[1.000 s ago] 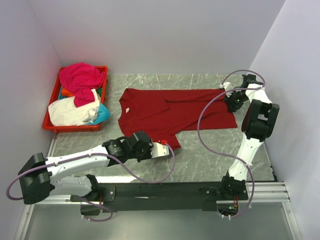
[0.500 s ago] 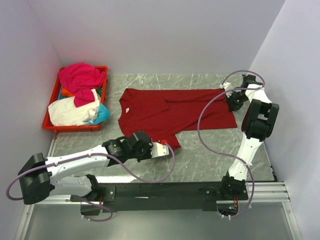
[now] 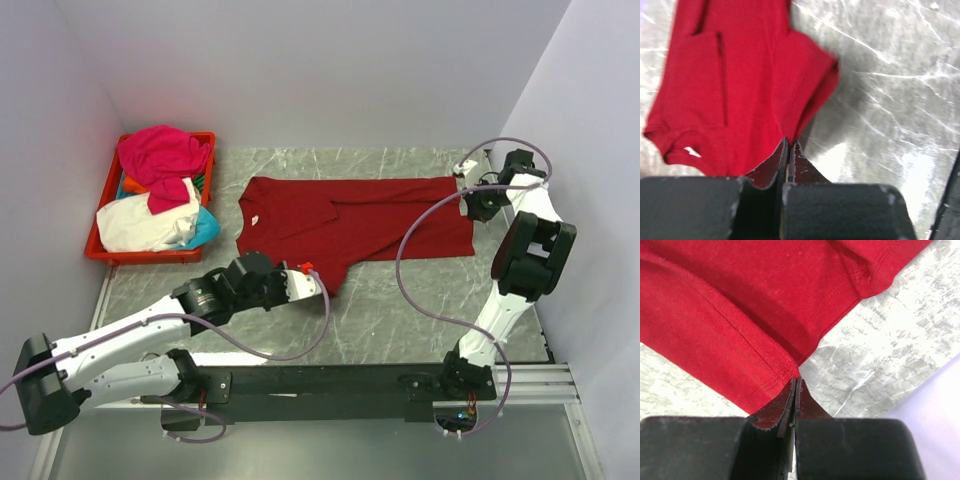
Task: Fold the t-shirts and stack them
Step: Fold the tshirt
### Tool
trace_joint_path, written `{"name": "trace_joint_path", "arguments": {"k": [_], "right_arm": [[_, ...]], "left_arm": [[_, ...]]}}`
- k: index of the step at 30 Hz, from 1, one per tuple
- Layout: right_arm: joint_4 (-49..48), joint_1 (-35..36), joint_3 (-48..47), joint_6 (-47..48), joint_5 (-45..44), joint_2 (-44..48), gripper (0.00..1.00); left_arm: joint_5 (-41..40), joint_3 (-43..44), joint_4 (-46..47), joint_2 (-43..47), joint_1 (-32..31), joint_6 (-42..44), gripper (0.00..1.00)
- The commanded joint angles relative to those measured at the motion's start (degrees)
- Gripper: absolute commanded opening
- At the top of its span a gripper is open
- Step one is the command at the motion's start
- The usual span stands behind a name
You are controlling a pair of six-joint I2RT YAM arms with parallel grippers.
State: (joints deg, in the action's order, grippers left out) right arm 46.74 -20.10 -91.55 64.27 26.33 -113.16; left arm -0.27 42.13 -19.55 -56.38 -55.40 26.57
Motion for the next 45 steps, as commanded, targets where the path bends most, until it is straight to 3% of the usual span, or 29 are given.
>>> {"name": "trace_joint_path", "arguments": {"k": [1, 15, 26, 36, 45], "right_arm": [[-2.8, -1.3, 2.7, -0.2, 2.6, 3.3, 0.0], [-11.5, -4.6, 11.7, -3.3, 8.2, 10.5, 0.0], [-16.2, -6.4, 15.3, -6.2, 12.4, 14.5, 0.0], [-16.5, -7.3, 18.2, -5.6, 14.5, 16.7, 0.0], [-17.2, -7.4, 17.9, -7.1, 15.2, 15.9, 0.0]], "left_arm": [[0.4, 2.6, 1.9, 2.1, 1.4, 3.0, 0.0], [-2.6, 13.6, 5.0, -3.7, 7.1, 5.2, 0.0], [-4.0, 16.7, 6.7, -5.3, 12.0, 7.8, 0.0], [-1.7, 16.8, 8.7, -5.7, 17.2, 7.5, 0.0], [3.9, 19.9, 12.1, -13.1, 22.7, 9.9, 0.0]]}}
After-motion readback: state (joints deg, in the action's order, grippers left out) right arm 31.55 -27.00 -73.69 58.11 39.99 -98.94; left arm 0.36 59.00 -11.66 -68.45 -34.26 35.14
